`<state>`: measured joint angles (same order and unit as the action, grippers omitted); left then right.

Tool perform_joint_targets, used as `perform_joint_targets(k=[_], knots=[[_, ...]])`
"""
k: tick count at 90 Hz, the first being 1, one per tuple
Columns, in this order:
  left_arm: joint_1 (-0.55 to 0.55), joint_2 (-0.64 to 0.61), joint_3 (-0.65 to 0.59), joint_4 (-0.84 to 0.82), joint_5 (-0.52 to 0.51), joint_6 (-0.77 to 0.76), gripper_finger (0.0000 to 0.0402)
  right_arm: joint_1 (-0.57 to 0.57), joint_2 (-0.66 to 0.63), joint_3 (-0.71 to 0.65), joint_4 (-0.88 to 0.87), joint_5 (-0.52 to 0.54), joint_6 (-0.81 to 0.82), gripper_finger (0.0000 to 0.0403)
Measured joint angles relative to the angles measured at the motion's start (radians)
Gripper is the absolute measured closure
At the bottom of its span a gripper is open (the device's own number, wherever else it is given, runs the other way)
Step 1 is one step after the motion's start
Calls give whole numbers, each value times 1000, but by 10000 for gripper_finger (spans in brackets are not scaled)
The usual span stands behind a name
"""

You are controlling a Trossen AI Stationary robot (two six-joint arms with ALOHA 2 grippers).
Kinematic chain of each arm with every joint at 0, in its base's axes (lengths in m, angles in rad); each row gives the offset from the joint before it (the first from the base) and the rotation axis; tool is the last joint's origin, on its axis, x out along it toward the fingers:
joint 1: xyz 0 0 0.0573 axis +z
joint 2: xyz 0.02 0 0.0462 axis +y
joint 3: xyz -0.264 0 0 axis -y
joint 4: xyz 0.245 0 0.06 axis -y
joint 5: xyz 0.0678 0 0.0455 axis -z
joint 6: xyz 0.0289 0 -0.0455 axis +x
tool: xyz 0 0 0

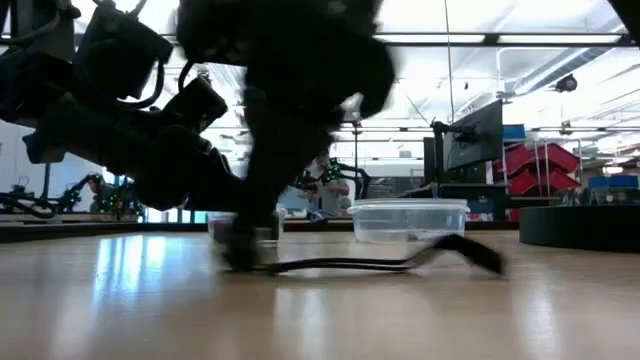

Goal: Insert battery
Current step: Close the black flashlight cover

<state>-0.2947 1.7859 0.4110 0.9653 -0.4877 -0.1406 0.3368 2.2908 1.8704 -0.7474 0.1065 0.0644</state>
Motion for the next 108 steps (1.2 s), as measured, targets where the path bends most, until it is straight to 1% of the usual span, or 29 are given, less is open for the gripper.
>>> perform_joint_targets(k=[7,18,25,32,44,52,58,63,74,89,98,102,108], knots=[[0,0,0,1,1,-1,279,4,-41,-74,23,2,53,400],[-1,0,0,1,1,-2,280,11,-104,-206,-9,-3,133,396],[-1,0,0,2,2,-3,276,19,-143,-278,18,-3,171,398],[-1,0,-1,3,2,-3,274,27,-192,-340,-1,-6,208,402],[-1,0,-1,5,1,-3,277,31,-238,-397,39,16,223,398],[0,0,-1,9,1,-3,281,31,-264,-392,123,25,203,390],[0,0,-1,10,1,-3,282,32,-265,-390,154,26,173,379],[0,0,-1,11,2,-3,281,30,-259,-390,213,31,152,367],[0,0,-1,12,1,-6,275,18,-260,-387,259,60,144,330],[0,0,-1,18,0,-7,277,7,-260,-392,259,65,97,277],[1,0,-1,15,0,-7,282,6,-260,-392,272,62,89,255],[1,0,-1,15,0,-7,283,5,-260,-394,274,56,50,247],[1,0,-1,14,0,-7,282,5,-260,-399,274,46,-55,238]])
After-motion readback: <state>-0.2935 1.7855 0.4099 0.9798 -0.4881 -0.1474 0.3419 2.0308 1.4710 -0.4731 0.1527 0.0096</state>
